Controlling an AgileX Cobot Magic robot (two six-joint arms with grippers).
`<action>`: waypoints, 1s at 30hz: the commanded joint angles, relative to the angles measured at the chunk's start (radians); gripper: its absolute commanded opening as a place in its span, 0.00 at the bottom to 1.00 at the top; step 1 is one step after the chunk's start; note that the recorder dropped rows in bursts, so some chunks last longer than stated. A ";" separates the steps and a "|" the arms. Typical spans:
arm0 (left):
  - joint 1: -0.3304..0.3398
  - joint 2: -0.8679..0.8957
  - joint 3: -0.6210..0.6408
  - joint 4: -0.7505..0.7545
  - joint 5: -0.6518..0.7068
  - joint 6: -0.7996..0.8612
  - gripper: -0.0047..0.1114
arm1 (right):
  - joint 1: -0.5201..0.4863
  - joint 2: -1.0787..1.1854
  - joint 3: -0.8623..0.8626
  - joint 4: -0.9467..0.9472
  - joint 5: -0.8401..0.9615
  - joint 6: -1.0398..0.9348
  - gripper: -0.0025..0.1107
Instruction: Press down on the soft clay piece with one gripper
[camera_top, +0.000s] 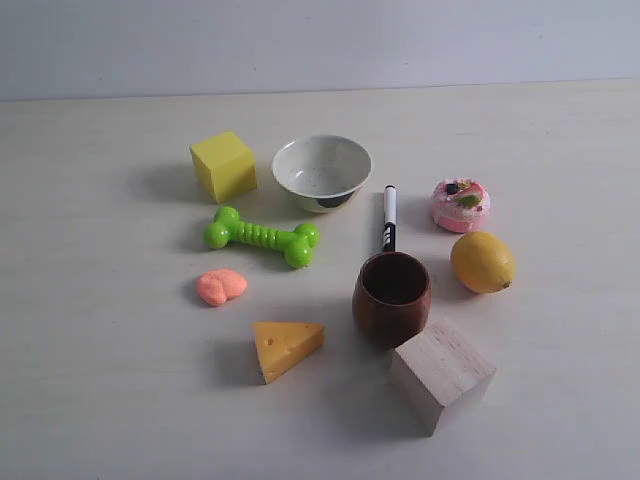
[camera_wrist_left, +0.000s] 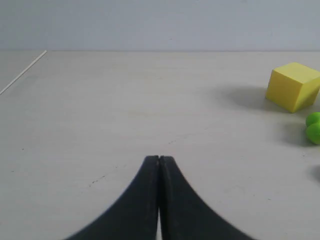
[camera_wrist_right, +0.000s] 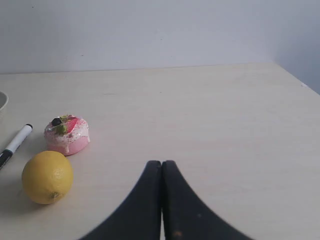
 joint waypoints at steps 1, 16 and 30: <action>-0.005 -0.007 0.000 -0.002 -0.008 -0.002 0.04 | -0.005 -0.007 0.004 -0.007 -0.006 0.001 0.02; -0.005 -0.007 0.000 -0.002 -0.008 -0.002 0.04 | -0.005 -0.007 0.004 -0.007 -0.006 0.001 0.02; -0.005 -0.007 0.000 -0.002 -0.251 -0.002 0.04 | -0.005 -0.007 0.004 -0.007 -0.006 0.001 0.02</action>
